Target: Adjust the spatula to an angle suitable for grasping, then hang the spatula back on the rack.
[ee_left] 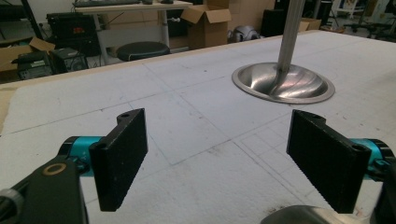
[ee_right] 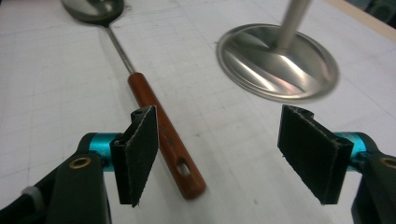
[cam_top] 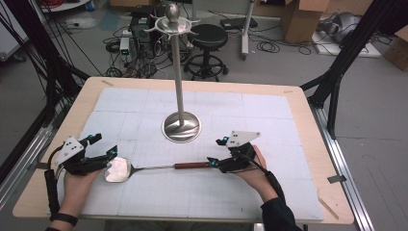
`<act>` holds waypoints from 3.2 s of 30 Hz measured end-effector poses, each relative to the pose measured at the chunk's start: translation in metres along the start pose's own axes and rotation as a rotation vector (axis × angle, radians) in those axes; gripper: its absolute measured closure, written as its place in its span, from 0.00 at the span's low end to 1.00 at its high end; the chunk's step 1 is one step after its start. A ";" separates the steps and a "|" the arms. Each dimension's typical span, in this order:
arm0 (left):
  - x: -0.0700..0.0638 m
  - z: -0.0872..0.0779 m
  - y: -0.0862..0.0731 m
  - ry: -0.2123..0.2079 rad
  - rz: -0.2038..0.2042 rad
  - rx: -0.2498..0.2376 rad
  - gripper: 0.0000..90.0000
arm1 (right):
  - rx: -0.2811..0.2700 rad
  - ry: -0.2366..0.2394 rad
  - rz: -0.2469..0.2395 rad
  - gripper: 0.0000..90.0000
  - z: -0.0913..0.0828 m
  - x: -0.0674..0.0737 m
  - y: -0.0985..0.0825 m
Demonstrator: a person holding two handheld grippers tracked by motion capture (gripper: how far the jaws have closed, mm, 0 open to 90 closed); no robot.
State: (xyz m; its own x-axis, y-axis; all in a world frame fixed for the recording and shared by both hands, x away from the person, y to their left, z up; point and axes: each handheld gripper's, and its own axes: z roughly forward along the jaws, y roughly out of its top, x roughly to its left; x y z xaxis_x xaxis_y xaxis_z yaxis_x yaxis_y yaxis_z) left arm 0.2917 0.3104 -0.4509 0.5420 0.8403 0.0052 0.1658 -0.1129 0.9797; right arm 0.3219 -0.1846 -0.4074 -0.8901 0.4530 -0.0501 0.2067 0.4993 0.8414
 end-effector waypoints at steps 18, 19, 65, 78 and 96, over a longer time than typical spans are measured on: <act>0.000 0.000 0.000 -0.002 0.003 -0.002 0.23 | -0.129 -0.266 0.211 0.22 -0.045 -0.012 -0.066; 0.000 0.000 0.000 -0.003 0.000 -0.002 0.23 | -0.135 -0.273 0.225 0.22 -0.045 -0.013 -0.069; 0.006 -0.011 0.011 -0.014 -0.055 -0.050 0.22 | -0.207 -0.407 0.313 0.21 -0.055 -0.015 -0.085; -0.005 -0.009 0.044 -0.221 -0.075 -0.075 0.17 | -0.206 -0.399 0.320 0.21 -0.055 -0.016 -0.085; -0.063 0.032 0.073 -0.439 0.189 0.159 0.16 | -0.203 -0.395 0.315 0.22 -0.055 -0.016 -0.085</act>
State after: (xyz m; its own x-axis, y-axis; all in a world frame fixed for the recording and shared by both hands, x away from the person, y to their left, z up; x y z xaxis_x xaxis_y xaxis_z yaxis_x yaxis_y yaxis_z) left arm 0.2958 0.2326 -0.3859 0.8643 0.4993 0.0611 0.1365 -0.3495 0.9269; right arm 0.2959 -0.2750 -0.4480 -0.5692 0.8203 0.0555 0.3212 0.1597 0.9334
